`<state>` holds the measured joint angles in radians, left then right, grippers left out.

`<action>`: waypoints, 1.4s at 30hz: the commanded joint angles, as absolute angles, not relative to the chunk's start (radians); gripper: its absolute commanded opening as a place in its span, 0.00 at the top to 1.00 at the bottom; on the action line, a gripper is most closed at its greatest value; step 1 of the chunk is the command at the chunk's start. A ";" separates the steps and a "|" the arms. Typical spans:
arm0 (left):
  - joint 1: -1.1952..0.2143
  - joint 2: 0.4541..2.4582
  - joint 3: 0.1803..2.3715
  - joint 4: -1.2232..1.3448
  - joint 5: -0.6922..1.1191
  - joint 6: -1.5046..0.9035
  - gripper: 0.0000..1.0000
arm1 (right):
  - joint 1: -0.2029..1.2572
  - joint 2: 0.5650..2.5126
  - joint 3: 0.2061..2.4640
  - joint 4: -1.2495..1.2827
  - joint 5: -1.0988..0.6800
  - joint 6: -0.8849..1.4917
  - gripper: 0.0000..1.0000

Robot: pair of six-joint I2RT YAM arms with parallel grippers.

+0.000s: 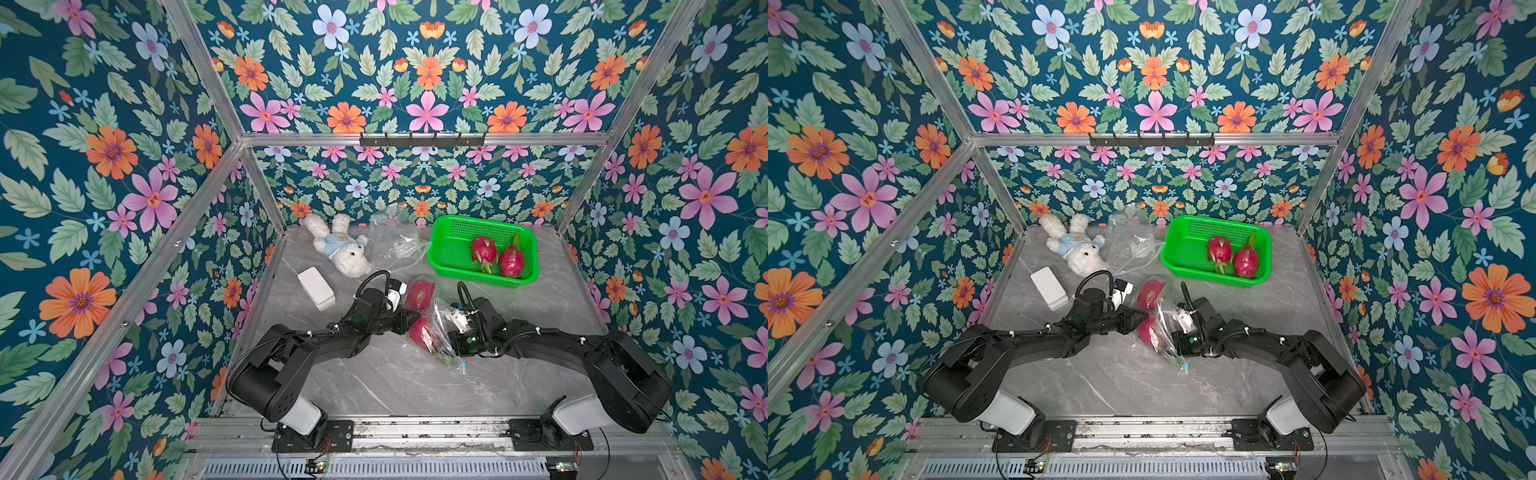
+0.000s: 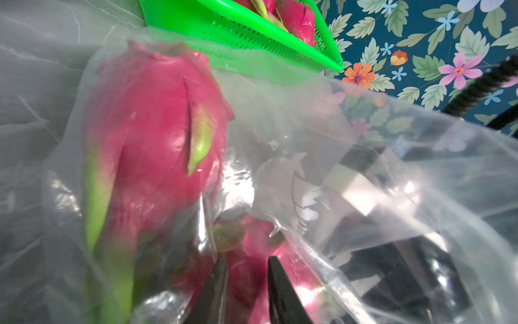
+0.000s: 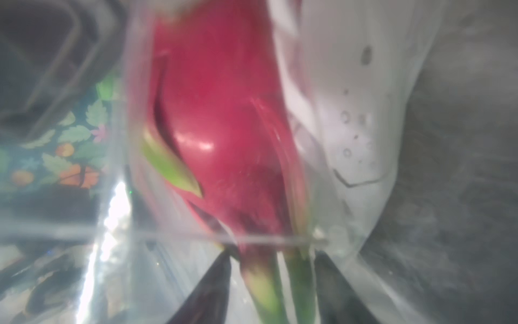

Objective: Open the zip-top bag and take out the dragon fruit
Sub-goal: Pick up the dragon fruit from the zipper food storage bag.

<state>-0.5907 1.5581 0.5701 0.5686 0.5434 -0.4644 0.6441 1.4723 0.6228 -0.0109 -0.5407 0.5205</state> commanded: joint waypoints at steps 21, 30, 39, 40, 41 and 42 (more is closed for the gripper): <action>-0.587 1.547 0.547 0.630 0.527 -0.504 0.75 | 0.666 1.556 0.661 0.097 -0.443 0.609 0.90; -0.523 1.416 0.510 0.606 0.499 -0.469 0.66 | 0.566 1.426 0.654 0.003 -0.522 0.533 0.99; -0.497 1.511 0.487 0.706 0.621 -0.522 0.34 | 0.508 1.415 0.660 -0.052 -0.565 0.474 1.00; -0.497 1.523 0.489 0.711 0.626 -0.525 0.32 | 0.508 1.417 0.661 -0.051 -0.565 0.473 1.00; -0.498 1.532 0.488 0.713 0.625 -0.524 0.32 | 0.506 1.419 0.661 -0.051 -0.565 0.472 1.00; -0.498 1.539 0.488 0.713 0.622 -0.522 0.32 | 0.506 1.421 0.662 -0.050 -0.566 0.473 1.00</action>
<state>-0.4976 1.5253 0.4843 0.6586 0.5865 -0.5106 0.5076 1.4158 0.6544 -0.0525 -0.5465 0.4942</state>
